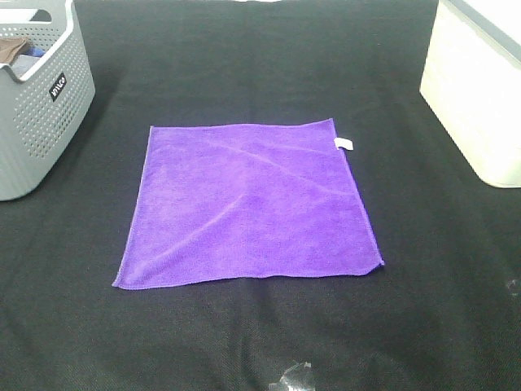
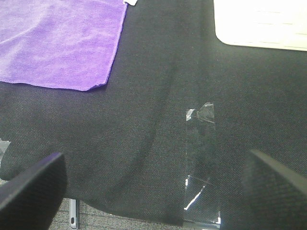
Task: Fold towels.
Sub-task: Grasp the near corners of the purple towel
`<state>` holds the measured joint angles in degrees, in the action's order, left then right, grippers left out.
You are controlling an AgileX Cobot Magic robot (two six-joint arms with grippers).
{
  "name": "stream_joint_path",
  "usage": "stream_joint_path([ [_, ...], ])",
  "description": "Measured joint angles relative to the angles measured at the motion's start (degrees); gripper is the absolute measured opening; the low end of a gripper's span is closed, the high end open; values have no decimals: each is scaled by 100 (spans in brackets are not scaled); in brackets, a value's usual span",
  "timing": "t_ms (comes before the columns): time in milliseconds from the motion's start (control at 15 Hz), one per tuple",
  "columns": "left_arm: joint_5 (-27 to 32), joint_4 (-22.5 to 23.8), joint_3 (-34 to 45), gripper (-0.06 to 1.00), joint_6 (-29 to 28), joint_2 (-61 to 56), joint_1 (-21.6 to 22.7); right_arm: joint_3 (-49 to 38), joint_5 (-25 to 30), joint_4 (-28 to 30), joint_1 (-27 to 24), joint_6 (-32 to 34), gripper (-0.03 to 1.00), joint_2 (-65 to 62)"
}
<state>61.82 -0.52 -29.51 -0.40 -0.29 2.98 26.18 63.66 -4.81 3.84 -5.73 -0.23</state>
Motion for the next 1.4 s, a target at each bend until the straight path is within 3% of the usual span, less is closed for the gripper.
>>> stream_joint_path([
  [600, 34, 0, -23, 99, 6, 69, 0, 120, 103, -149, 0, 40, 96, 183],
  [867, 361, -11, -1026, 99, 166, 2590, 0, 1157, 498, -498, 0, 493, 96, 2578],
  [1000, 304, -212, -1719, 99, 441, 4721, 0, 1759, 97, -819, 0, 223, 96, 4366],
  [1133, -34, -911, -1988, 99, 928, 6119, 0, 1937, -453, -1604, 0, -573, 96, 5684],
  [1333, -607, -3031, -2000, 99, 2435, 7592, 0, 1948, -945, -3094, 0, -1931, 96, 7345],
  [1400, -676, -3776, -2045, 99, 3295, 8256, 0, 2011, -1049, -3718, -6, -2504, 96, 8039],
])
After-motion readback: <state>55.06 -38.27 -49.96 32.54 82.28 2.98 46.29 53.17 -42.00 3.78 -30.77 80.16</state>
